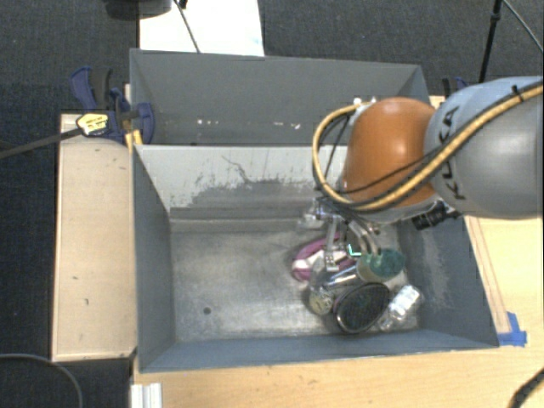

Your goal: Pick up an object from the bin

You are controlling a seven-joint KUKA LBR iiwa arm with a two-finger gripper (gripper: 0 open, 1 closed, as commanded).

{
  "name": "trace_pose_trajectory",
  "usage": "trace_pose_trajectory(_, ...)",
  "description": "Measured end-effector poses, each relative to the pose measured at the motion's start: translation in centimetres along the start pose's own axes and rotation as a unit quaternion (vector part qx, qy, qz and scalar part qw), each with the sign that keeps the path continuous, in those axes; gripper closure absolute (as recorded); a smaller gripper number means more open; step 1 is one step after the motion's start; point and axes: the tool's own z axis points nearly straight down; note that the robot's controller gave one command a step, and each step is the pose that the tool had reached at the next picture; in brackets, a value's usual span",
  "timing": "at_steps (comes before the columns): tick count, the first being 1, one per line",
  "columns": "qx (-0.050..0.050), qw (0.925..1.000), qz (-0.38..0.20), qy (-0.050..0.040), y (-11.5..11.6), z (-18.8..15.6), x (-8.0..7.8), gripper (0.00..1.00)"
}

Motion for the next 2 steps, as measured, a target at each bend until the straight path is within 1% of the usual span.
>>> trace_pose_trajectory(1,-0.001,0.9948,-0.100,-0.0145,-6.5,6.6,-4.3,0.00)
trace_pose_trajectory(2,0.001,0.9781,-0.208,-0.0058,-6.0,5.3,-5.4,0.00)
